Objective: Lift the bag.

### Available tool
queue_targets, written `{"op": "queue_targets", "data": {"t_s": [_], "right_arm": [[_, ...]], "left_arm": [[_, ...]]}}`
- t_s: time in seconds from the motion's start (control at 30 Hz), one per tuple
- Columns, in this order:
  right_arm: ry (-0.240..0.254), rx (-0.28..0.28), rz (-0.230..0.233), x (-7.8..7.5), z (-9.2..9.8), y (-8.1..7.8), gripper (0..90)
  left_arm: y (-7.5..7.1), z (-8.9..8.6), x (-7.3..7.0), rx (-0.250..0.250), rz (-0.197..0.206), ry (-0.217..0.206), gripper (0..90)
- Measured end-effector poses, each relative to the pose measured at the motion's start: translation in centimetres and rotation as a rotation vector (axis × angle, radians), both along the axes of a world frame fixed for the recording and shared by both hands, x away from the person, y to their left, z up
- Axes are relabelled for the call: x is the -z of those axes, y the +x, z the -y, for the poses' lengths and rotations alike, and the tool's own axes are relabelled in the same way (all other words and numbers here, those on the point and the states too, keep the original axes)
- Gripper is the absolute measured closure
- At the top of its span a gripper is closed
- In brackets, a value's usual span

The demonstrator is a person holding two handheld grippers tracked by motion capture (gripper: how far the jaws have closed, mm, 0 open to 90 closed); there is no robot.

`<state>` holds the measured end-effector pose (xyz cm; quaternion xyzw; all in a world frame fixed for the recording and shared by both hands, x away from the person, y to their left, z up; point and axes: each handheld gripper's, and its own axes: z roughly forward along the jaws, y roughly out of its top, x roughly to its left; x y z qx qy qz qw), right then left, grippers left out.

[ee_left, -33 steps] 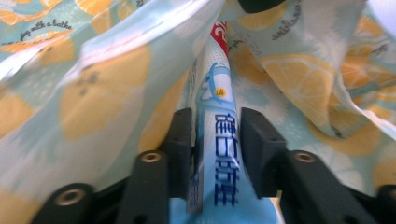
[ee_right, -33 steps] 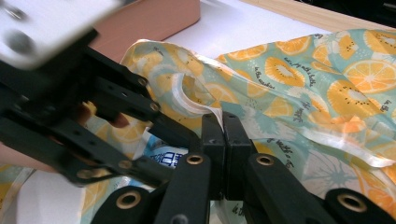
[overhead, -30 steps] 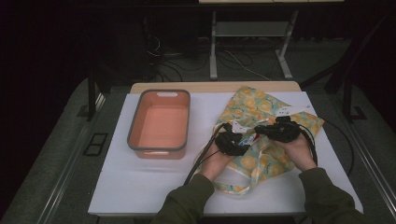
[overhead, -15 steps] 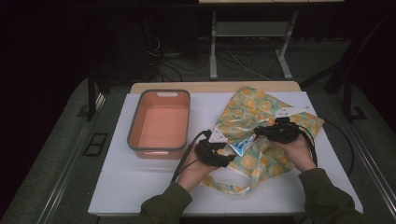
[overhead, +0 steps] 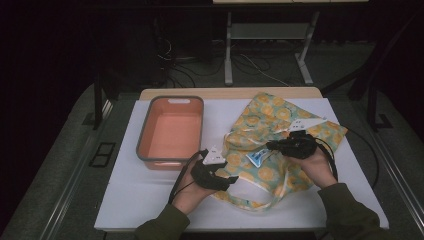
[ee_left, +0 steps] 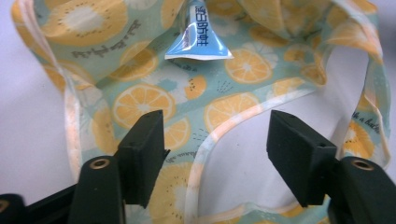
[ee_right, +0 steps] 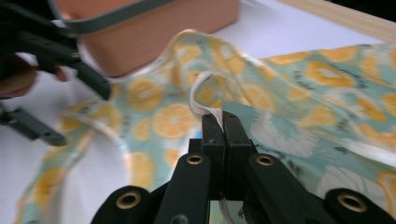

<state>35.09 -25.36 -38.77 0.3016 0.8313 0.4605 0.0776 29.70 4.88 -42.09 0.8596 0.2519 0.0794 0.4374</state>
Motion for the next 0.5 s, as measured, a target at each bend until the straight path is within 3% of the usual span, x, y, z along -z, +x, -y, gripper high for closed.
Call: {"op": "queue_targets", "data": {"t_s": [0.23, 0.43, 0.5], "right_arm": [[-0.069, -0.117, -0.027, 1.0, -2.9, -2.1, 89.3], [-0.163, -0.174, -0.082, 3.4, -4.5, -3.2, 88.5], [-0.181, -0.171, -0.082, 4.0, -4.8, -3.4, 77.5]], "left_arm": [[-0.3, -1.0, 0.0, 0.004, -0.006, -0.028, 31.2], [-0.5, -1.4, 0.4, 0.005, -0.022, -0.022, 31.2], [-0.4, -1.3, 0.6, 0.008, -0.026, -0.015, 31.3]]}}
